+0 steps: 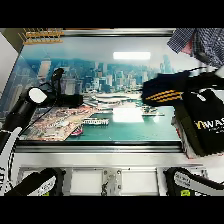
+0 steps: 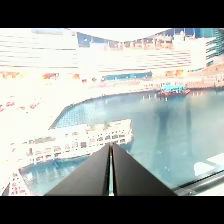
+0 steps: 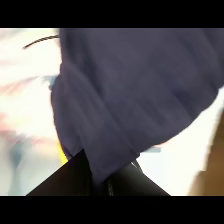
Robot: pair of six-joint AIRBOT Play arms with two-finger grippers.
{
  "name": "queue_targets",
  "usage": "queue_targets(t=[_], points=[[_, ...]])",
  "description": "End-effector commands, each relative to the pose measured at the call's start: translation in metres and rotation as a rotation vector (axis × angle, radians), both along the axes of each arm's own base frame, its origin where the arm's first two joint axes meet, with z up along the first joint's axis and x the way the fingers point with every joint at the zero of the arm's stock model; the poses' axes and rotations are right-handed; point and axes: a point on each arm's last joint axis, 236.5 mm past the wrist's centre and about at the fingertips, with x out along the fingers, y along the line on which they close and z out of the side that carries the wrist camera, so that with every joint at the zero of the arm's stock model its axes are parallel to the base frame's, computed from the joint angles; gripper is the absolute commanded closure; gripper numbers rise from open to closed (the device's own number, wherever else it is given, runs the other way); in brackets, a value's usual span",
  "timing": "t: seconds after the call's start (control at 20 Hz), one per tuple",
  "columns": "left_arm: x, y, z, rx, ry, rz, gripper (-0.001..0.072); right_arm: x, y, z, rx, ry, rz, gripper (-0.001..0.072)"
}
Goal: Fold the clothes and pants, and hang the long-sleeved shirts on hangers.
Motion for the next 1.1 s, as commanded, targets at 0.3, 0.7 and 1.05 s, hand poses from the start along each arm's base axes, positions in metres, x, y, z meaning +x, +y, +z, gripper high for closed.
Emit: queue_targets(t=[0.3,0.7,1.05], points=[[0.000,0.000,0.000,0.001,-0.002,-0.001,0.0703,-0.105,-0.175,0.085,-0.214,-0.053,-0.556,0.0686],[0.000,0.000,0.000,0.002,-0.001,-0.002,0.0703,-0.204,-0.155,0.010,-0.261,0.308,-0.614,0.0686],[0.000,0.000,0.000,0.002,-0.002,-0.002,0.0703,-0.269,-0.164,-0.027,-0.378,0.532,-0.664,0.0679]])
